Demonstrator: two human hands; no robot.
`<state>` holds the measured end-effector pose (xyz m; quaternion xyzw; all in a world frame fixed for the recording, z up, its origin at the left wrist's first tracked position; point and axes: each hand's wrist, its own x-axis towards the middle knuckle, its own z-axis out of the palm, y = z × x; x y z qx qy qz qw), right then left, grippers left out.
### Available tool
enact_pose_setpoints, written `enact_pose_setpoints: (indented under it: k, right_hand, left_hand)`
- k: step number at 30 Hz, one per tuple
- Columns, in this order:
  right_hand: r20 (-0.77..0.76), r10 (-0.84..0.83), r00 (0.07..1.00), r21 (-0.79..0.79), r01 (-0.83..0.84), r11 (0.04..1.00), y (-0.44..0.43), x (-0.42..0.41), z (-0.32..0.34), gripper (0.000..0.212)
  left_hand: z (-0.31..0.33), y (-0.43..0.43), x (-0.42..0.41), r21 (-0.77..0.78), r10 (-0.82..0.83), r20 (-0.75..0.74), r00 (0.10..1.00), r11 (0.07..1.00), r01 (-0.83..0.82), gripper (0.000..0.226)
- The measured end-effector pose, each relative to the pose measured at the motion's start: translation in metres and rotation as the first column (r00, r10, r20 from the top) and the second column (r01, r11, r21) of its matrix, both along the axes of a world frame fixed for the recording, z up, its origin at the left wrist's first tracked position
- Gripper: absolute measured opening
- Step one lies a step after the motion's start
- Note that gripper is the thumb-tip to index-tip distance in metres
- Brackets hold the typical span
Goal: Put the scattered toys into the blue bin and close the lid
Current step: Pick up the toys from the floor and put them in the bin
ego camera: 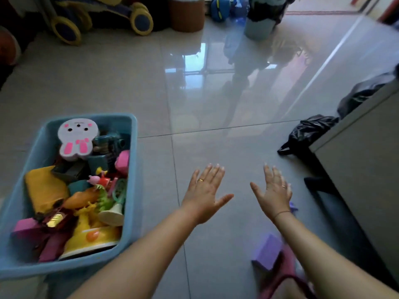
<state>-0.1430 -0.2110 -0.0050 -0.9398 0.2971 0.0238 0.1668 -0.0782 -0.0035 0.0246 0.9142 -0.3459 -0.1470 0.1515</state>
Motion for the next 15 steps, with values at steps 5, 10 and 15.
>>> enact_pose_setpoints:
  k: [5, 10, 15]
  right_hand:
    - [-0.152, -0.138, 0.979, -0.024, 0.136, 0.990, -0.071, -0.047, -0.035, 0.081]
    - [-0.282, -0.169, 0.945, 0.027, 0.184, 0.983, -0.083, -0.070, -0.069, 0.082]
    - [-0.278, -0.192, 0.941, 0.113, 0.231, 0.967, -0.076, -0.072, -0.089, 0.076]
  left_hand:
    - [-0.055, -0.062, -0.080, 0.139, -0.167, -0.257, 0.952, 0.968, 0.207, 0.086]
    - [-0.091, -0.093, -0.131, 0.138, -0.070, -0.456, 0.887, 0.979, 0.147, 0.088]
    - [-0.097, -0.115, -0.145, 0.151, 0.017, -0.415, 0.909, 0.987, 0.050, 0.087]
